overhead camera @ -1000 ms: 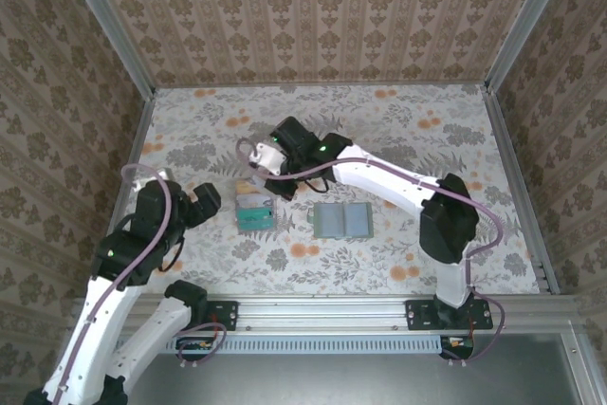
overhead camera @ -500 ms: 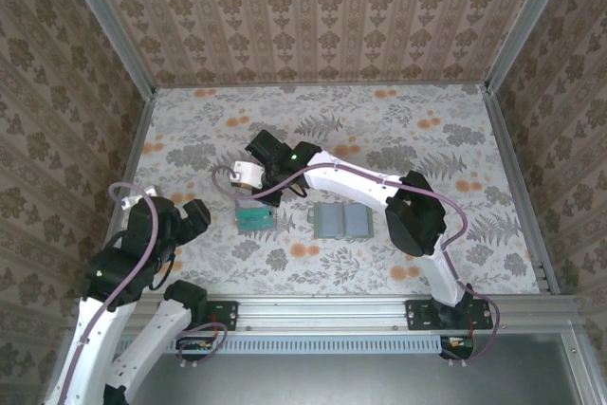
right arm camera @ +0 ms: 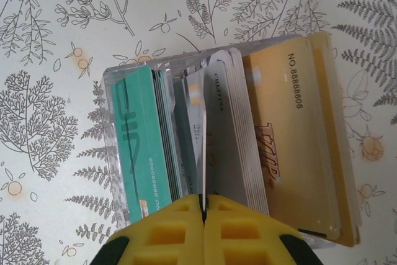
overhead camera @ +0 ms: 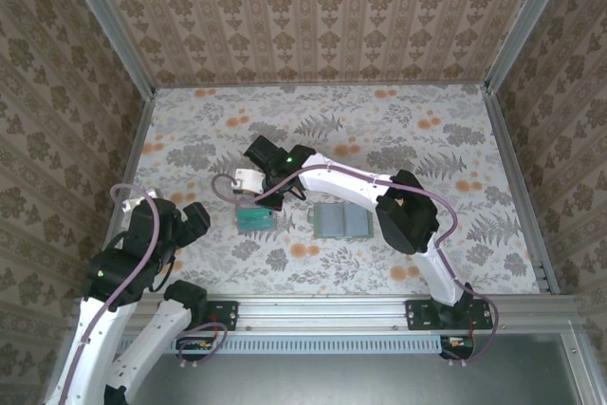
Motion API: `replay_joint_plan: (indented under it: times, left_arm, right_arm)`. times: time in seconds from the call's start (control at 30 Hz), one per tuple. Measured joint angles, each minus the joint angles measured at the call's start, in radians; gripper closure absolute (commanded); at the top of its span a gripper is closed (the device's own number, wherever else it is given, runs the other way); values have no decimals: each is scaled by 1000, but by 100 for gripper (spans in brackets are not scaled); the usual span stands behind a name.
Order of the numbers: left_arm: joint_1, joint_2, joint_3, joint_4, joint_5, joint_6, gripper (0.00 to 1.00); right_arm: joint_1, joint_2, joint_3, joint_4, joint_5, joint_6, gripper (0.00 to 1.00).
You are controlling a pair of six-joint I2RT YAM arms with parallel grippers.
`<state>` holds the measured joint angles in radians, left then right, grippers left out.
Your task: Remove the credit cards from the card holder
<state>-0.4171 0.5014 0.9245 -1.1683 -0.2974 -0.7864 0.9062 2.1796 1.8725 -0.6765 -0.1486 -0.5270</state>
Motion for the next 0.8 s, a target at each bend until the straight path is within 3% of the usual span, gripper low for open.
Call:
replay_joint_plan:
  times: [0.4, 0.63, 0.8]
  left_arm:
    - [0, -2, -5, 5, 10, 1, 0]
    - [0, 3, -21, 37, 48, 6, 0]
    - [0, 44, -34, 108, 109, 16, 3]
  right_arm:
    - [2, 0, 2, -5, 8, 16, 62]
    - [-10, -14, -8, 23, 11, 92, 59]
    - [-49, -146, -145, 119, 13, 196, 56]
